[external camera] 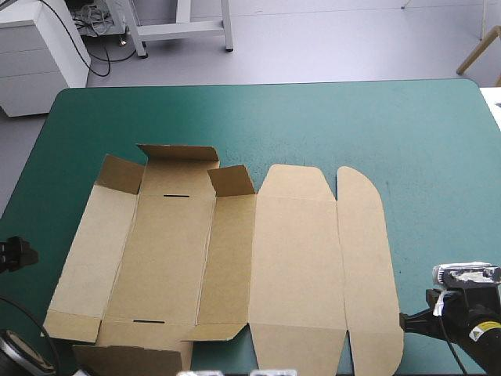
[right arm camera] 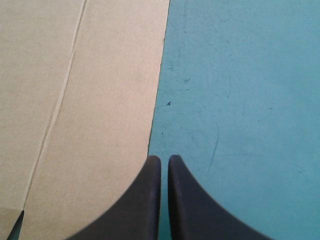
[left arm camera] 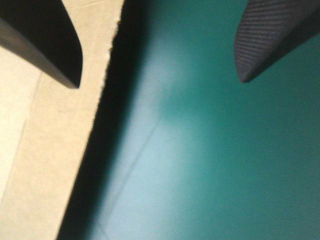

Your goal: Fold the box

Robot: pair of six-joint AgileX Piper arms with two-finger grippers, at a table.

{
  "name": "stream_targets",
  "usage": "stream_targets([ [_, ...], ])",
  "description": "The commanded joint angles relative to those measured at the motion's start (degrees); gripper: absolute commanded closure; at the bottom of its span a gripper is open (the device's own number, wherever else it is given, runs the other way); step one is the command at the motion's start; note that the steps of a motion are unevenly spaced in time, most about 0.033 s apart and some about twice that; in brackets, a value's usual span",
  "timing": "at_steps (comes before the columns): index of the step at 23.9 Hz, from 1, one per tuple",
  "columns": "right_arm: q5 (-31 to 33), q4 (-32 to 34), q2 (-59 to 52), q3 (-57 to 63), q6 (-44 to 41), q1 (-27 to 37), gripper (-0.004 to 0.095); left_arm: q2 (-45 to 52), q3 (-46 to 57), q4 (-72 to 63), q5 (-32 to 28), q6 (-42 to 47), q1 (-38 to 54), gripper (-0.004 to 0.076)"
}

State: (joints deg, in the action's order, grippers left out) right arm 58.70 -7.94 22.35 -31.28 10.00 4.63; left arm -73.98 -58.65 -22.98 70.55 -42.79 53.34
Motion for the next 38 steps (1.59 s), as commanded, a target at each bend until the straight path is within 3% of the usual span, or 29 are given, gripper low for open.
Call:
stream_targets([
  [1, -3.18, -0.46, 0.37, -1.36, 0.46, 0.44, 0.0873, 0.34, 3.81, -5.79, 3.19, -4.28, -0.81, 0.0138],
  [14, -3.18, -0.46, 0.37, -1.36, 0.46, 0.44, 0.0886, -3.07, 10.15, -7.81, 2.70, -7.14, -11.25, 0.0141],
  [24, -3.18, -0.60, 0.37, -1.36, 0.60, 0.44, 0.0886, -3.49, 16.94, -8.25, 3.54, -7.39, -11.76, 0.0144],
  [38, -3.18, -0.60, 0.37, -1.36, 0.60, 0.44, 0.0886, -3.49, 17.95, -11.02, 4.00, -7.39, -13.68, 0.0144],
])
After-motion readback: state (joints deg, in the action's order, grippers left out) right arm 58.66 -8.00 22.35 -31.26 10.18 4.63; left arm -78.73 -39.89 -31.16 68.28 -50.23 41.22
